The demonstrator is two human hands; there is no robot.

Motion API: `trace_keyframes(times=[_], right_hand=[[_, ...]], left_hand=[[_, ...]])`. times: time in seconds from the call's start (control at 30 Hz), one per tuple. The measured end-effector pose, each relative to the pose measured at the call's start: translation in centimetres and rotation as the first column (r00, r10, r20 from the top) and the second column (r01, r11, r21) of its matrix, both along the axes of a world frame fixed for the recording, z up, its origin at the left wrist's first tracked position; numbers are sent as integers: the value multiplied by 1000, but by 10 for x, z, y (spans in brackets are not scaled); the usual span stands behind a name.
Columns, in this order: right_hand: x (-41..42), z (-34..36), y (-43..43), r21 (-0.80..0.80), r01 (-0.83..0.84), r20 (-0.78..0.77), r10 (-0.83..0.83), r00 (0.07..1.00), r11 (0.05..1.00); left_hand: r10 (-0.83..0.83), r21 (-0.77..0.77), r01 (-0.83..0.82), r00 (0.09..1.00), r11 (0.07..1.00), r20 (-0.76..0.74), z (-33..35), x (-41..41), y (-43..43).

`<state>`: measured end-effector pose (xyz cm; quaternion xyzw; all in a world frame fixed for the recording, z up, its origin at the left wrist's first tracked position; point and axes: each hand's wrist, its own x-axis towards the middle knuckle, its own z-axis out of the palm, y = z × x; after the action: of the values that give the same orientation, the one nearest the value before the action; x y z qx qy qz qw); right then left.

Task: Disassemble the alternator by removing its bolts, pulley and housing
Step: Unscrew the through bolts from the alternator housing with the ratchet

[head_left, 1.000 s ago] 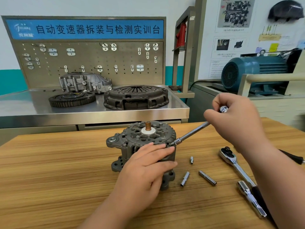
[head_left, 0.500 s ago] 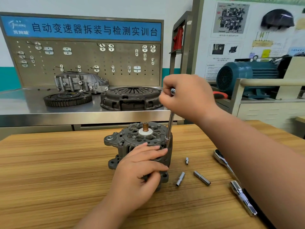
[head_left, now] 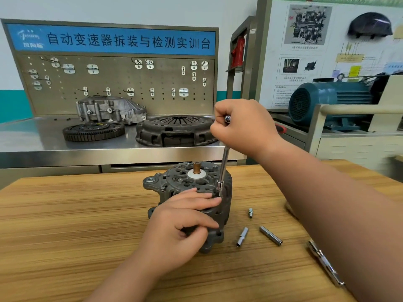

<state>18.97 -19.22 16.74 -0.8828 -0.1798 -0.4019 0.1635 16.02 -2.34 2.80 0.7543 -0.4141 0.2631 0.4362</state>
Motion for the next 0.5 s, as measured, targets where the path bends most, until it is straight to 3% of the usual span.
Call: trace_keyframes(times=[0.1,0.2,0.3,0.4,0.5], right_hand=[[-6,0,-6,30,17,-23,-16,1000,999],[-16,-17,-19,263,17,-27,-11,1000,965],[-28,-43,-33,483,46,-60,-19,998,874],[-38,-65,-43,624,43,-69,0,998,781],[-43,-67,-50,671,11,-74,52,996,741]], left_hand=[[-34,-3,34,993,999,-110,10,0,10],[-54,23,60,977,998,-208,24,-4,18],[64,-9,-69,963,998,-262,34,-18,13],[287,238,-280,958,930,6,36,-37,-6],[305,391,-341,940,855,152,35,-51,-30]])
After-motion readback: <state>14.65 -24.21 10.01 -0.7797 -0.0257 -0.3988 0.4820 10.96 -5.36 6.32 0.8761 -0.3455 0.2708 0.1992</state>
